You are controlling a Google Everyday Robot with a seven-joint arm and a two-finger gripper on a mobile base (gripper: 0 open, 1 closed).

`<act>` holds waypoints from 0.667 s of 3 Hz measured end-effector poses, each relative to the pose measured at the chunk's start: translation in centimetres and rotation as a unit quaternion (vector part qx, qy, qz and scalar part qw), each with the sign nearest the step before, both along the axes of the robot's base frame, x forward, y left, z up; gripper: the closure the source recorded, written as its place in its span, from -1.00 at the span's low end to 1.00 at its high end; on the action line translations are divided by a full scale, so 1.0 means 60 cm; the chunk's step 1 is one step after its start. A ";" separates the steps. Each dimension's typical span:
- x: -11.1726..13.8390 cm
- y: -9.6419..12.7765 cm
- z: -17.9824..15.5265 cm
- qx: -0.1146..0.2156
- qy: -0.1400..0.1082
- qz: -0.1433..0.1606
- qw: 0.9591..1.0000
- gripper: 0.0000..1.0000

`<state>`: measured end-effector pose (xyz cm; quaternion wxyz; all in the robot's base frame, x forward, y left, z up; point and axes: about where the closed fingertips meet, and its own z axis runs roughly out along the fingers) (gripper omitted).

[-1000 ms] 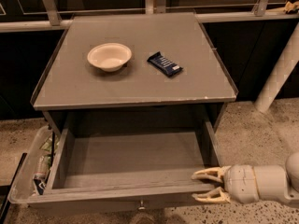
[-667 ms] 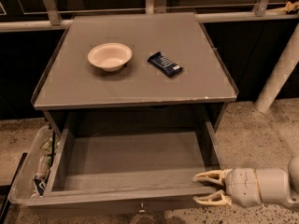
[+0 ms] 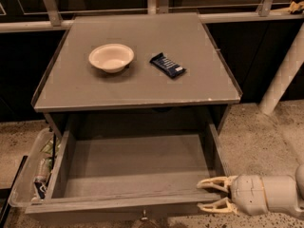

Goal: Open top drawer

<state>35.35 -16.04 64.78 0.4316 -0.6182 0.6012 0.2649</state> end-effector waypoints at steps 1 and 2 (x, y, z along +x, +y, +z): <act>0.000 0.000 0.004 0.000 0.000 0.000 1.000 1.00; -0.014 -0.001 0.001 0.003 0.001 0.000 1.000 1.00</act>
Offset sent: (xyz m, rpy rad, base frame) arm -0.3453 -0.0873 -0.1526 0.2002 0.0779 -0.0349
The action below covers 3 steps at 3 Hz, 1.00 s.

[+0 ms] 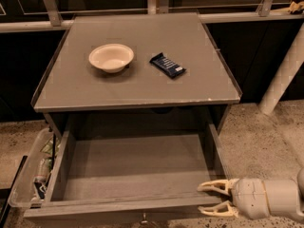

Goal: Open top drawer

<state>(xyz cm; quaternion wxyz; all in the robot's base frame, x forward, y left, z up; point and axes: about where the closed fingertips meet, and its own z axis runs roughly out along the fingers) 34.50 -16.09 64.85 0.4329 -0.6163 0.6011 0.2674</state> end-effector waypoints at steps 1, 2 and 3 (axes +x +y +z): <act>0.000 0.000 0.003 0.000 0.000 0.000 1.000 0.65; 0.000 0.000 0.003 0.000 0.000 0.000 1.000 0.18; 0.000 0.000 0.003 0.000 0.000 0.000 1.000 -0.28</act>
Offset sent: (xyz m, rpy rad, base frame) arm 0.0000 0.0000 0.0017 0.0000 0.0000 0.0001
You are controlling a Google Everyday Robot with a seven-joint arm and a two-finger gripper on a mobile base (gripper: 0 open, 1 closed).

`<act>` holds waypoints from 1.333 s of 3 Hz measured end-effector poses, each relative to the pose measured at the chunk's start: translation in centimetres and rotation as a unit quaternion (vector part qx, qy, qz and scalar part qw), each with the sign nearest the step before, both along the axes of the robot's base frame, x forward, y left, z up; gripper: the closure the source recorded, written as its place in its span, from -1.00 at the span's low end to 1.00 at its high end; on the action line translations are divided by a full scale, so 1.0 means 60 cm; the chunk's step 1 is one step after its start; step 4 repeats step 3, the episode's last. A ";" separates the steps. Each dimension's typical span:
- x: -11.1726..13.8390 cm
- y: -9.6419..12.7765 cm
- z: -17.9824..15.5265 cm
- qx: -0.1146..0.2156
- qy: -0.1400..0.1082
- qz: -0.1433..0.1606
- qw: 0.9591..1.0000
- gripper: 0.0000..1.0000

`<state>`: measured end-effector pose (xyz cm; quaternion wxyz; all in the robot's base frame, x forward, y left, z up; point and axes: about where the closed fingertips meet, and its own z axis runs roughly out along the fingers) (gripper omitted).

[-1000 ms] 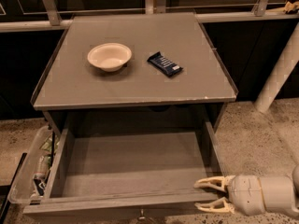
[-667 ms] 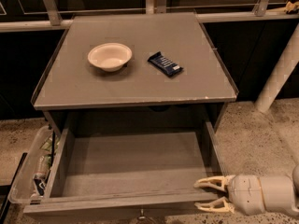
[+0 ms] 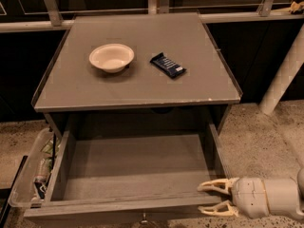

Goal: Open top drawer

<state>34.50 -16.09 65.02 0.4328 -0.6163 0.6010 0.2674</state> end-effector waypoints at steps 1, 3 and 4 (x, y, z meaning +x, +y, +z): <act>0.000 0.000 0.000 0.000 0.000 0.000 1.000 -0.75; 0.000 0.000 0.000 0.000 0.000 0.000 1.000 -1.00; 0.000 0.000 0.000 0.000 0.000 0.000 1.000 -1.00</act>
Offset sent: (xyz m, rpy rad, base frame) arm 0.0000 0.0000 0.0000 0.0000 0.0000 0.0001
